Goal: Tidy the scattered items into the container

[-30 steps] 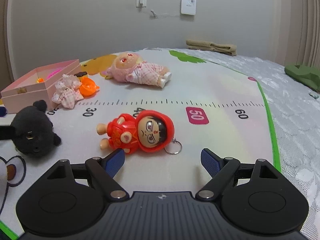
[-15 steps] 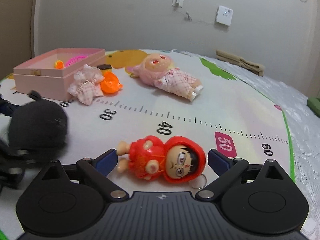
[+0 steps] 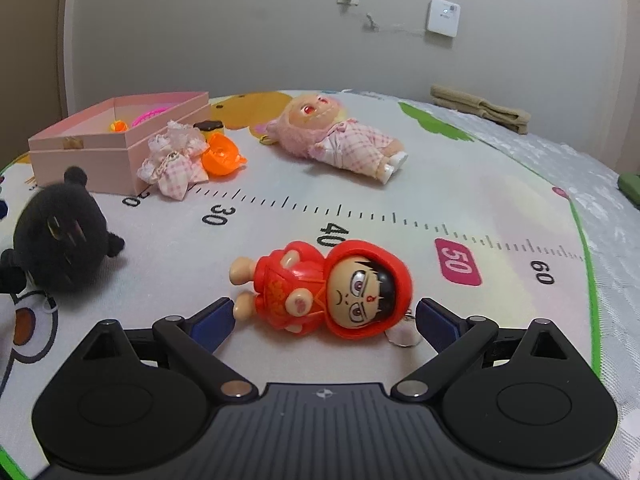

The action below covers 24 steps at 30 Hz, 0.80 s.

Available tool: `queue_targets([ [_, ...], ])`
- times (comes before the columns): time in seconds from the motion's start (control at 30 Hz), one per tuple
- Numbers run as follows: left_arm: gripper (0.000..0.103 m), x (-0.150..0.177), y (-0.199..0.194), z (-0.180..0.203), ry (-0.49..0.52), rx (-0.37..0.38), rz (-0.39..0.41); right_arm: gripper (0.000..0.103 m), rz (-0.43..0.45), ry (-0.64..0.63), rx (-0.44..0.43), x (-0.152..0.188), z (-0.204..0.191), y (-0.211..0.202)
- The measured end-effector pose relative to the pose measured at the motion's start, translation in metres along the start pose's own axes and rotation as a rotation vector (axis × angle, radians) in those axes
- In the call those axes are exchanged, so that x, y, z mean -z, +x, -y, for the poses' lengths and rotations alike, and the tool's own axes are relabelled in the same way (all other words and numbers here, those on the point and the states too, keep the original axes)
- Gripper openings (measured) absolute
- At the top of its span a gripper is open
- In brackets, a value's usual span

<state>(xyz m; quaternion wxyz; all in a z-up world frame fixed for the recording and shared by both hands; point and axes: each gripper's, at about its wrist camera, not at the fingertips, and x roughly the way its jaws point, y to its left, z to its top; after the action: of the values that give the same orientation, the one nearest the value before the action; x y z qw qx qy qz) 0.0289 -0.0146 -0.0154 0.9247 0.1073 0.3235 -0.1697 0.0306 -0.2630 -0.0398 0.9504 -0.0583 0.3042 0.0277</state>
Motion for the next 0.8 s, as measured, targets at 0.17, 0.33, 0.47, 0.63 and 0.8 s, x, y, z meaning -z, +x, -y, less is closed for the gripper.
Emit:
queue_targets([
  [0.17,0.1,-0.01,-0.007,0.009,-0.274,0.041,0.007,0.098,0.029,-0.011,0.025,0.004,-0.002,-0.008],
  [0.33,0.1,-0.019,0.012,0.045,-0.236,-0.035,0.019,0.099,0.048,-0.01,0.014,0.001,0.001,-0.014],
  [0.47,0.1,-0.019,0.033,0.053,-0.248,-0.05,-0.022,0.101,0.023,-0.005,-0.027,-0.006,0.005,-0.006],
  [0.63,0.1,-0.016,0.041,0.049,-0.226,-0.061,0.003,0.101,-0.042,0.01,-0.047,-0.011,0.006,0.024],
  [0.8,0.091,-0.011,0.032,0.043,-0.185,-0.031,0.02,0.094,-0.024,0.016,-0.026,-0.007,0.004,0.021],
])
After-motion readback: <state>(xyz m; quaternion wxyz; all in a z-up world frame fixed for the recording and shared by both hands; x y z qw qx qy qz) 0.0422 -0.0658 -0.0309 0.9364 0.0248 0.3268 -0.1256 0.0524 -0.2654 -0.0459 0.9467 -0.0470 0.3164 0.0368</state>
